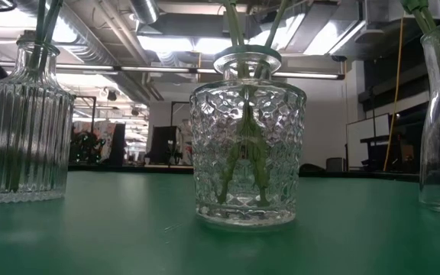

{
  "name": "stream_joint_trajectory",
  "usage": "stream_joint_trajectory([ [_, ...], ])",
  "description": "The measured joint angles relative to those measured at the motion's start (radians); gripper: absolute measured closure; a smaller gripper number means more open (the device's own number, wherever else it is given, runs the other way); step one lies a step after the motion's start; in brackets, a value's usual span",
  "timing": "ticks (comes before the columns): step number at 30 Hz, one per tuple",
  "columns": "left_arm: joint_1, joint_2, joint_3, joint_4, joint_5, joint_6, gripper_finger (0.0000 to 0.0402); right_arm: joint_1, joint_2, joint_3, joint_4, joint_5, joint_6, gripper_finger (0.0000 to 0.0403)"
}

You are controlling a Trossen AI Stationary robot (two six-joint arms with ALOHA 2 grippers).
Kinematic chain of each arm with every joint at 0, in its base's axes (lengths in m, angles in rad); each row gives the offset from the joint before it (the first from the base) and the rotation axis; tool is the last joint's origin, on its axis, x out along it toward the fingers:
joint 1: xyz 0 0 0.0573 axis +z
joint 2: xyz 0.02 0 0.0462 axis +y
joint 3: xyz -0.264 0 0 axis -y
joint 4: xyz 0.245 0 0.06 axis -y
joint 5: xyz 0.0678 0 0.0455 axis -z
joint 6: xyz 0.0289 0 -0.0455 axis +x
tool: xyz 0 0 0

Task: Sort flowers into vase by color
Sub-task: Return to Home Position

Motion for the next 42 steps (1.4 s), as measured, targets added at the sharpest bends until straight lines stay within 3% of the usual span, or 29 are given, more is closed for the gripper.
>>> stream_joint_trajectory([
  [3,0.001,-0.039,0.0,-0.105,0.088,0.092,0.0201,0.041,0.0,0.109,-0.322,-0.04,0.038,0.0194],
  [6,0.0,-0.063,-0.001,-0.237,0.152,0.153,0.0201,0.07,0.0,0.176,-0.581,-0.195,0.037,0.0194],
  [12,0.001,-0.08,-0.001,-0.483,0.15,0.355,0.0201,0.083,0.0,0.212,-0.769,-0.319,0.049,0.0194],
  [16,0.002,-0.079,-0.002,-0.569,0.2,0.485,0.0201,0.084,0.0,0.192,-0.772,-0.328,0.097,0.0194],
  [19,0.002,-0.089,-0.002,-0.49,0.289,0.408,0.0201,0.083,0.0,0.22,-0.76,-0.325,0.119,0.0194],
  [24,0.002,-0.151,-0.002,-0.408,0.299,0.212,0.0201,0.084,0.0,0.319,-0.828,-0.47,0.06,0.0194],
  [29,0.002,-0.239,-0.062,-0.519,0.202,0.31,0.0201,0.083,0.0,0.352,-0.913,-0.303,0.057,0.0194],
  [33,0.005,-0.287,-0.147,-0.476,-0.048,0.232,0.0201,0.083,0.0,0.387,-0.974,-0.295,0.069,0.0194],
  [38,0.013,-0.29,-0.238,-0.394,-0.076,0.273,0.0201,0.082,0.0,0.408,-1.018,-0.26,0.087,0.0194],
  [42,0.026,-0.289,-0.312,-0.325,-0.108,0.31,0.0201,0.082,0.0,0.374,-1.044,-0.167,0.135,0.0194],
])
